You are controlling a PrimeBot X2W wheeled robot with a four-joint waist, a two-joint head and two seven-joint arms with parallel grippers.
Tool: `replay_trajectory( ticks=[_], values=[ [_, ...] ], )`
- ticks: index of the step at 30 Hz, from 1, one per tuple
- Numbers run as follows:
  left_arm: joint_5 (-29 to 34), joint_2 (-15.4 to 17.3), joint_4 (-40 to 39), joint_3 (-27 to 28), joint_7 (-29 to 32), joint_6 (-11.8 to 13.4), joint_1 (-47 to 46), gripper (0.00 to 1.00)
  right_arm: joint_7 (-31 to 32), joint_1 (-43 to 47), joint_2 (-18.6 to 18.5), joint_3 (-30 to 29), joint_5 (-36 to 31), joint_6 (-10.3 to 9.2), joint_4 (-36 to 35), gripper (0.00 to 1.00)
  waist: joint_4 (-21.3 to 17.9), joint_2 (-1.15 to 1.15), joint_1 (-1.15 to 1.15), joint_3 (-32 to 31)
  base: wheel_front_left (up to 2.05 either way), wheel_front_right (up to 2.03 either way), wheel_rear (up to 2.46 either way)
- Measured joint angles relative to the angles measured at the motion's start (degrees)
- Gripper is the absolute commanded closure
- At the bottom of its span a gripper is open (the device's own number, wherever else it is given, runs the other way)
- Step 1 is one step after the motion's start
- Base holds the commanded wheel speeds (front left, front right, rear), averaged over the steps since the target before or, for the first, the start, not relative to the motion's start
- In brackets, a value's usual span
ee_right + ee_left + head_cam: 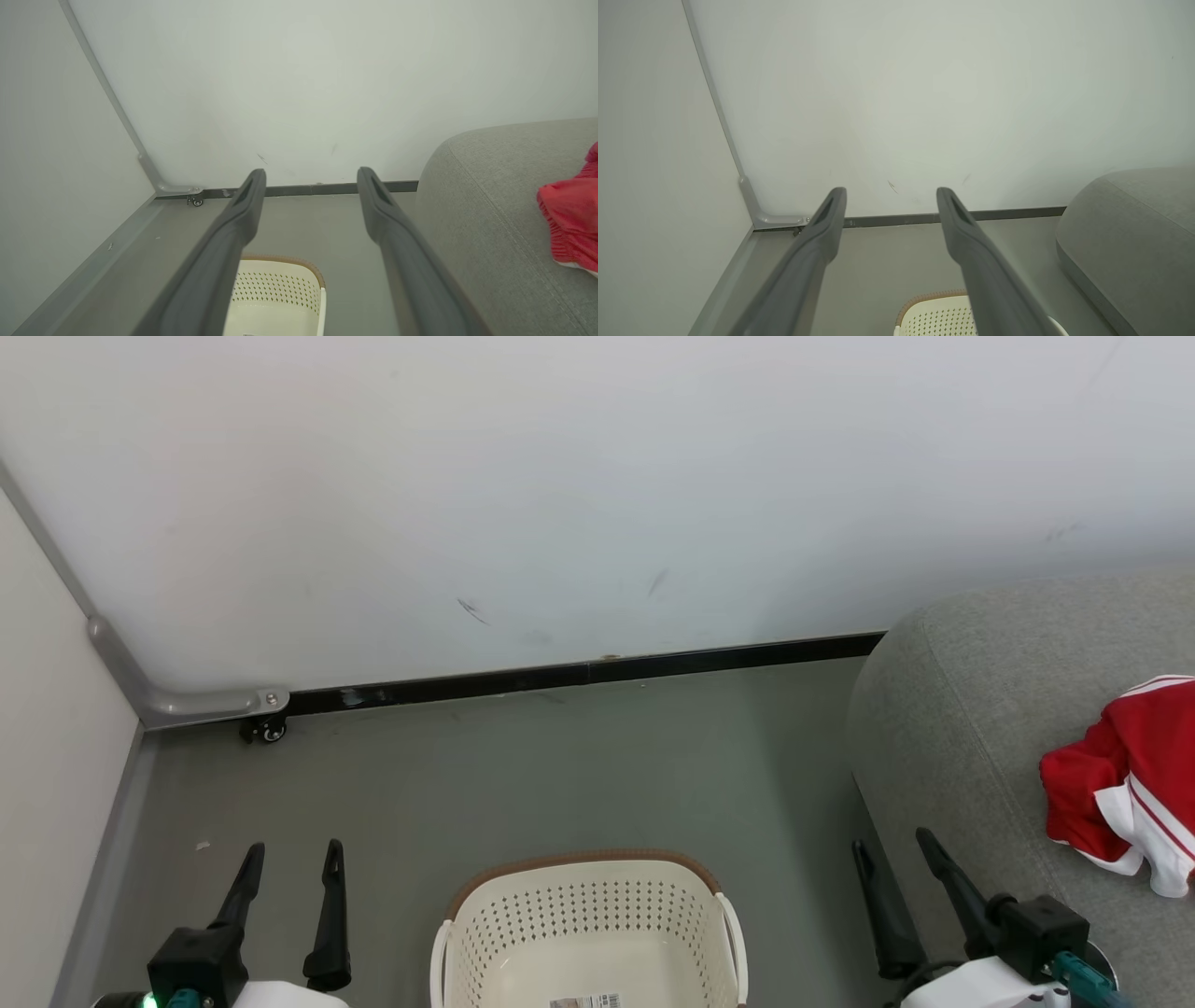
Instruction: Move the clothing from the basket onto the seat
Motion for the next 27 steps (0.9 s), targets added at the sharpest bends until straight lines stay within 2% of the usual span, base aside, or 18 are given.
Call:
replay_trajectory(
  ticks=[27],
  values=[
    [4.6,-0.8,0.2,0.2,0.0,0.5,1.6,0.0,0.8,2.0,0.8,-0.3,-3.5,0.0,-3.5,0.0,-0.4,0.0,0.0,-0.5,0.0,0.0,0.0]
  ],
)
